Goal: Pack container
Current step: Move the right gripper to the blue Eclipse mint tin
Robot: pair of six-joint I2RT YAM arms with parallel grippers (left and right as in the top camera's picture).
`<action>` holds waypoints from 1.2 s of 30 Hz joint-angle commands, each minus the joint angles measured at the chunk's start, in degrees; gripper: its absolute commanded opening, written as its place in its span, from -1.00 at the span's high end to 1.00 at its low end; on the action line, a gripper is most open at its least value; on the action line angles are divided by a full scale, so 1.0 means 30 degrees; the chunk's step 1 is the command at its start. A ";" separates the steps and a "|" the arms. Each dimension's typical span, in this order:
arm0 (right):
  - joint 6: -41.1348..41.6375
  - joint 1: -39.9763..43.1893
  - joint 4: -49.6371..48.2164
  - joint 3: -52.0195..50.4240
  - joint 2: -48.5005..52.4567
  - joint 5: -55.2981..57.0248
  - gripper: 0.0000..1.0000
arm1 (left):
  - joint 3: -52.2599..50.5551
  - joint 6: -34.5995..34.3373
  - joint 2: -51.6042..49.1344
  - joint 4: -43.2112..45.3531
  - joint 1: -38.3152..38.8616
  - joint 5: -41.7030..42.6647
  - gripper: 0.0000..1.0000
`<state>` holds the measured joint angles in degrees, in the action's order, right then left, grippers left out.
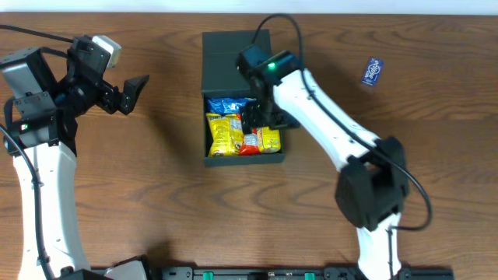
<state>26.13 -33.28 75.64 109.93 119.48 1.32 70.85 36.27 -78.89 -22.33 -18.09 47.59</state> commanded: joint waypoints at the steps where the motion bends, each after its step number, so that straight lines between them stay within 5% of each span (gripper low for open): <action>1: 0.0153 0.0685 -0.0510 0.0845 -0.2455 0.3016 -0.91 | 0.0117 0.0321 -0.0168 -0.0058 0.0080 0.0022 -0.90; 15: 0.0109 0.6419 -0.3220 0.0787 -0.2448 0.3541 -0.99 | 0.0117 0.0270 -0.0168 -0.0350 0.0539 0.0153 -0.91; 22: -0.2732 0.7898 -0.5180 0.0787 -0.1071 0.2616 -0.81 | 0.0109 0.0262 -0.0168 -0.0415 0.0867 0.0138 -0.91; 36: -0.1035 1.1380 -0.7337 0.2273 0.3169 0.2259 -0.54 | 0.0117 -0.0248 -0.0168 -0.0401 0.0918 0.0058 -0.91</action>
<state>20.82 -1.48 53.52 113.54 126.37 8.56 70.85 35.97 -78.89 -23.62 -15.57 47.62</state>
